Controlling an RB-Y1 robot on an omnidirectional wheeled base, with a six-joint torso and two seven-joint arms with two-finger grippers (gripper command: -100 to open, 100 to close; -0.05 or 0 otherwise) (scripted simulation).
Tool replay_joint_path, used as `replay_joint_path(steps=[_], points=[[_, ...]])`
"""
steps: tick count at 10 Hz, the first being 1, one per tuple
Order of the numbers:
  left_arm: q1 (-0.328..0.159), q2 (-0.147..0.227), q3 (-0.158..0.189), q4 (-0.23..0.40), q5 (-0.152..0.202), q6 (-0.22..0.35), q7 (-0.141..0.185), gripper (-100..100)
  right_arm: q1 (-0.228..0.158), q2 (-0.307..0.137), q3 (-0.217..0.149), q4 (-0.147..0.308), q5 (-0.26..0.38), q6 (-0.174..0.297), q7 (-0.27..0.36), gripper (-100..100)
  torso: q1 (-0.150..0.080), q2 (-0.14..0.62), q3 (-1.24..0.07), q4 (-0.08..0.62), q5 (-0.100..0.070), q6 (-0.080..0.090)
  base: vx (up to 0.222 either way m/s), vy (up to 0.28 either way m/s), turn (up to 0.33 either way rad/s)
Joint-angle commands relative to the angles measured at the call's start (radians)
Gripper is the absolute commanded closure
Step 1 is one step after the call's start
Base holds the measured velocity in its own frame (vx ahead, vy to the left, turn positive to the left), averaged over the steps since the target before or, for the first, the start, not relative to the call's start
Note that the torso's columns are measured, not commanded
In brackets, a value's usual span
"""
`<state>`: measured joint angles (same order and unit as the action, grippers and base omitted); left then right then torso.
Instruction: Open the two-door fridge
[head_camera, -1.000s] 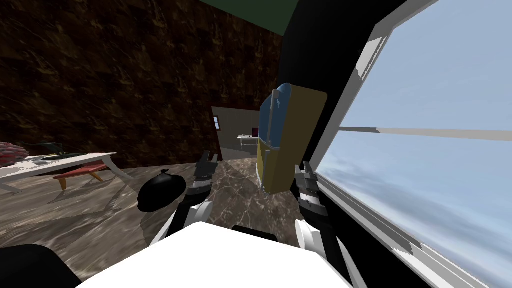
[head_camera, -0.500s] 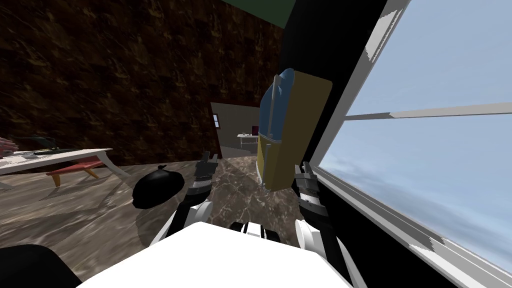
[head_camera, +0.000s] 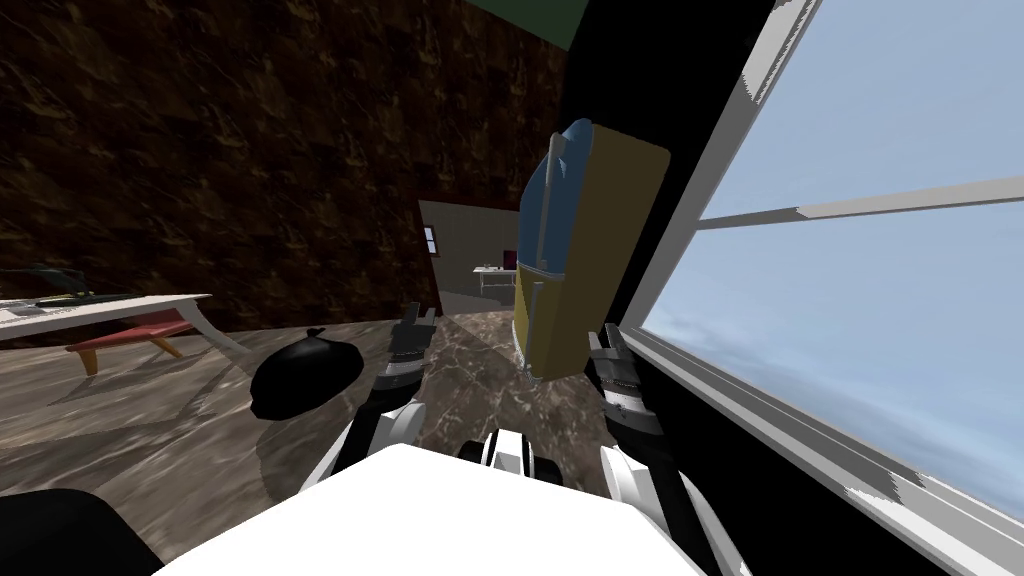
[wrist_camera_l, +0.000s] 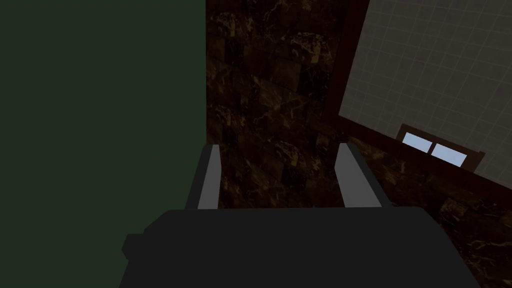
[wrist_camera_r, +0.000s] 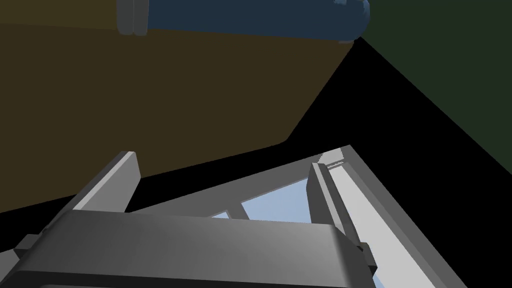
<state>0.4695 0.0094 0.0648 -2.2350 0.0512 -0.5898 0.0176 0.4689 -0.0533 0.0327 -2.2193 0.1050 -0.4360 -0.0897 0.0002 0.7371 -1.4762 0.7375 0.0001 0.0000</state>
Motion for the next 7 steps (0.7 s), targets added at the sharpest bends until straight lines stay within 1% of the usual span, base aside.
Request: replay_joint_path(steps=[1, 4, 7], points=[[0.0, 0.0, 0.0, 0.0, 0.0, 0.0, 0.0, 0, -0.001, -0.08, -0.028, 0.012, 0.013, -0.017, 0.044, -100, 0.0, 0.0, 0.0, 0.0, 0.0, 0.0, 0.083, 0.045, -0.04], [0.0, 0.0, 0.0, 0.0, 0.0, 0.0, 0.0, 0, -0.003, -0.17, -0.075, 0.03, 0.037, -0.047, 0.116, -100, 0.0, 0.0, -0.001, 0.0, 0.0, 0.0, 0.112, 0.06, -0.064], [0.0, 0.0, 0.0, 0.0, 0.0, 0.0, 0.0, 0, -0.004, -0.244, -0.133, 0.048, 0.067, -0.084, 0.202, -100, 0.001, 0.0, 0.0, 0.0, 0.0, 0.0, 0.141, 0.092, -0.079]])
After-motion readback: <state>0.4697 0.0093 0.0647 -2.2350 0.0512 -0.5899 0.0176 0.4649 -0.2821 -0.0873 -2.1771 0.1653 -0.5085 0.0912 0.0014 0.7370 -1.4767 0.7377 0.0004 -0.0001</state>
